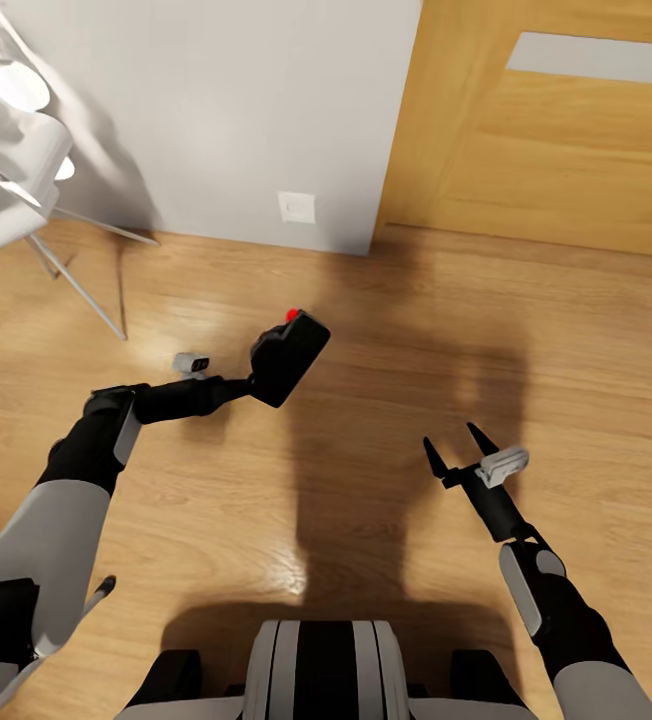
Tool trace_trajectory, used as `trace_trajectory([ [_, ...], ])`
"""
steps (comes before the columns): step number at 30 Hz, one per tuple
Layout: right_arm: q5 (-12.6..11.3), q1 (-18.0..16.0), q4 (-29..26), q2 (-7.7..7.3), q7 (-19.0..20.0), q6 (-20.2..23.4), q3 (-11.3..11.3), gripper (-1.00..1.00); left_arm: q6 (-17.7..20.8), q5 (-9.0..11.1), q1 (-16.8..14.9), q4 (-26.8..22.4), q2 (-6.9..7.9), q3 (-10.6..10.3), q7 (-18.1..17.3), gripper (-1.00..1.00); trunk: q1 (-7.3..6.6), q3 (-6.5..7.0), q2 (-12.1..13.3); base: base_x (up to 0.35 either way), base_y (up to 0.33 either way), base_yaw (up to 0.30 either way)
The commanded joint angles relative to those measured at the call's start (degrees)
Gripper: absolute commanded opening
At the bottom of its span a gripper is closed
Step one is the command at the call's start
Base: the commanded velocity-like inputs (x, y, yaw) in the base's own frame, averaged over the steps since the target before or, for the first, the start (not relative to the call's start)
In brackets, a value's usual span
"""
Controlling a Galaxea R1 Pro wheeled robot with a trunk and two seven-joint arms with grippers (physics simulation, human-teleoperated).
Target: Attach the digital camera to the camera tripod in the bedroom.
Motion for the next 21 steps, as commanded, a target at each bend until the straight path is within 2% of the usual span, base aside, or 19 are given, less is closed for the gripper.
trace_trajectory([
  [1,-0.53,-0.03,0.05,0.04,0.18,0.07,-0.01,1.00,0.65,0.03,-0.01,0.00,0.00,0.00,-0.21,-1.00,-0.03,0.20,0.01,0.000,0.000,0.000],
  [4,-0.50,-0.03,0.07,0.11,-0.57,0.14,0.38,1.00,0.71,0.03,-0.01,0.00,-0.01,-0.03,-0.21,-1.00,-0.11,0.87,0.05,0.000,0.000,0.000],
  [9,-0.53,-0.03,1.27,0.18,-1.67,0.31,0.82,1.00,0.80,0.00,-0.01,-0.04,-0.85,-3.09,-0.21,-1.00,-0.24,1.98,0.11,0.000,0.000,0.000],
  [21,-0.57,-0.03,1.53,0.19,-2.57,0.48,0.66,1.00,0.72,0.05,0.07,0.08,-0.69,-4.10,-0.21,-1.00,-0.55,4.63,0.27,0.000,0.000,0.000],
])
